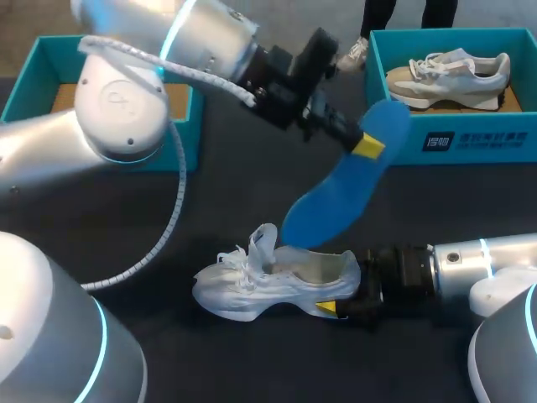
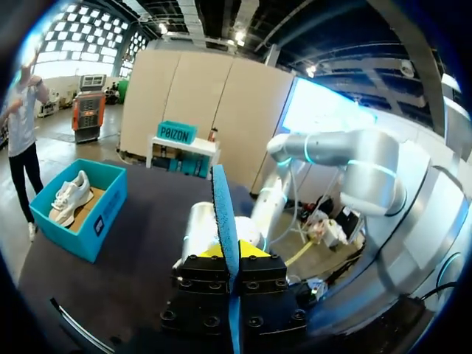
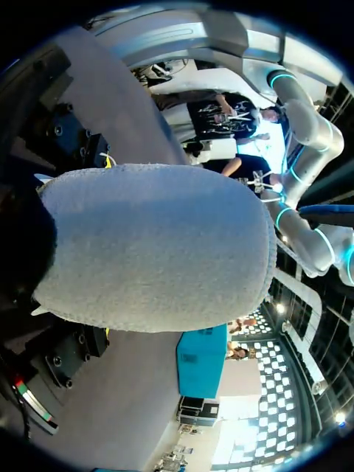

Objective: Take the shoe out of the shoebox, open the shoe tongue, remove and reinsert the insole, then place the shoe into the shoebox

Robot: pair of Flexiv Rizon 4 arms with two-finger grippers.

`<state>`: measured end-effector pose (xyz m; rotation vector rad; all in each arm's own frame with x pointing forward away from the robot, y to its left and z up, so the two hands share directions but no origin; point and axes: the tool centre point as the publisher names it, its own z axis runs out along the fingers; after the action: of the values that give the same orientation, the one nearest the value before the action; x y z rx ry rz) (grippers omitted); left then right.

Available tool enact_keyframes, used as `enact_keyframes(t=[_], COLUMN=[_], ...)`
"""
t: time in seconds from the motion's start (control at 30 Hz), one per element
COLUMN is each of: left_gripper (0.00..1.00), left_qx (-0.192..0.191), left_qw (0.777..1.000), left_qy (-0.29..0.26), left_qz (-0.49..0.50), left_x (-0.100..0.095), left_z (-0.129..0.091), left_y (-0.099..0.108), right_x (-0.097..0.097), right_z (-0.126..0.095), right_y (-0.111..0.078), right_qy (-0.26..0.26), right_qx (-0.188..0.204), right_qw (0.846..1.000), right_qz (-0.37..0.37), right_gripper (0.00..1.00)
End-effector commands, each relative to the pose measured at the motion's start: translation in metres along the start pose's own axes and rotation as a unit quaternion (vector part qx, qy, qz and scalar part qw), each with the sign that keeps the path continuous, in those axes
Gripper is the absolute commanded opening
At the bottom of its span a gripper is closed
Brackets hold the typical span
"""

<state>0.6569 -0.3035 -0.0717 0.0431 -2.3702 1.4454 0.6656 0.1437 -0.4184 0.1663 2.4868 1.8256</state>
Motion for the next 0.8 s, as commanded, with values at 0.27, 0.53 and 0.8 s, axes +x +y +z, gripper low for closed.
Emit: enact_keyframes(t=[0.27,0.53,0.8], left_gripper=[0.0,0.0,0.0], left_qx=[0.064,0.064,0.147], left_qw=[0.998,0.998,0.988], left_qy=[0.009,0.009,0.027], left_qz=[-0.023,-0.023,-0.024], left_x=[0.017,0.017,0.038], left_z=[-0.017,-0.017,-0.031], left_y=[-0.007,-0.007,-0.03], right_x=[0.001,0.001,0.001], right_z=[0.0,0.0,0.0], right_y=[0.0,0.0,0.0], right_qy=[-0.001,-0.001,-0.001], right_qx=[0.001,0.001,0.001], right_qw=[1.0,1.0,1.0], right_qz=[0.0,0.0,0.0], right_gripper=[0.0,0.0,0.0])
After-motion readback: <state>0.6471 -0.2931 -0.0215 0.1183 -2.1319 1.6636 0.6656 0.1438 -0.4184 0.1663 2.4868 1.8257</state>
